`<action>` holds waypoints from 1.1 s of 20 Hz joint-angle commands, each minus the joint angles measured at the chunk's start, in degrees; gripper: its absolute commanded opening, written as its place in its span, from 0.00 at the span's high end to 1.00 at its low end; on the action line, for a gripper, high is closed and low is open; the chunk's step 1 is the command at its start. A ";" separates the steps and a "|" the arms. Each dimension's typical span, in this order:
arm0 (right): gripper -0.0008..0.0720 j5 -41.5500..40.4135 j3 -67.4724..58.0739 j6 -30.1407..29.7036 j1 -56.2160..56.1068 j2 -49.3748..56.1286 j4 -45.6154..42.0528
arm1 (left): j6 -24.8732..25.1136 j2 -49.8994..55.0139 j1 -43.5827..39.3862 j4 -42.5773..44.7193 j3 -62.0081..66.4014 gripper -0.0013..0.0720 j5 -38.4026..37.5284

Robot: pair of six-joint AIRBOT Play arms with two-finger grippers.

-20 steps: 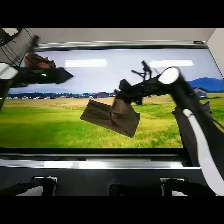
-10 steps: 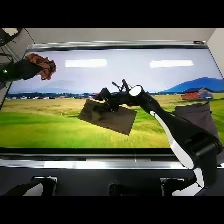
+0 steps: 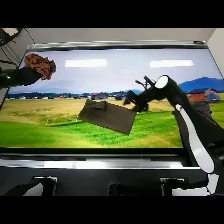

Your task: Fold the shirts.

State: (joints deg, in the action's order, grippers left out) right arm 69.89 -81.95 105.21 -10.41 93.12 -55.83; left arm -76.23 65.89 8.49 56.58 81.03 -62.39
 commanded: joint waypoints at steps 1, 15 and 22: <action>0.10 13.57 8.22 -0.63 3.74 -3.30 -14.53 | 0.00 -0.04 0.00 1.07 -0.24 0.94 0.04; 0.93 -14.12 20.15 -12.41 1.07 -1.09 17.05 | 2.43 -0.20 0.02 0.94 -0.24 0.94 0.44; 0.93 2.12 -8.11 -0.37 16.46 -10.32 5.38 | 2.82 -0.09 0.00 0.92 -0.24 0.94 0.46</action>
State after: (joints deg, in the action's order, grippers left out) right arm 62.83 -78.72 97.95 -0.47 85.62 -44.77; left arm -73.49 65.78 8.47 57.49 80.82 -61.95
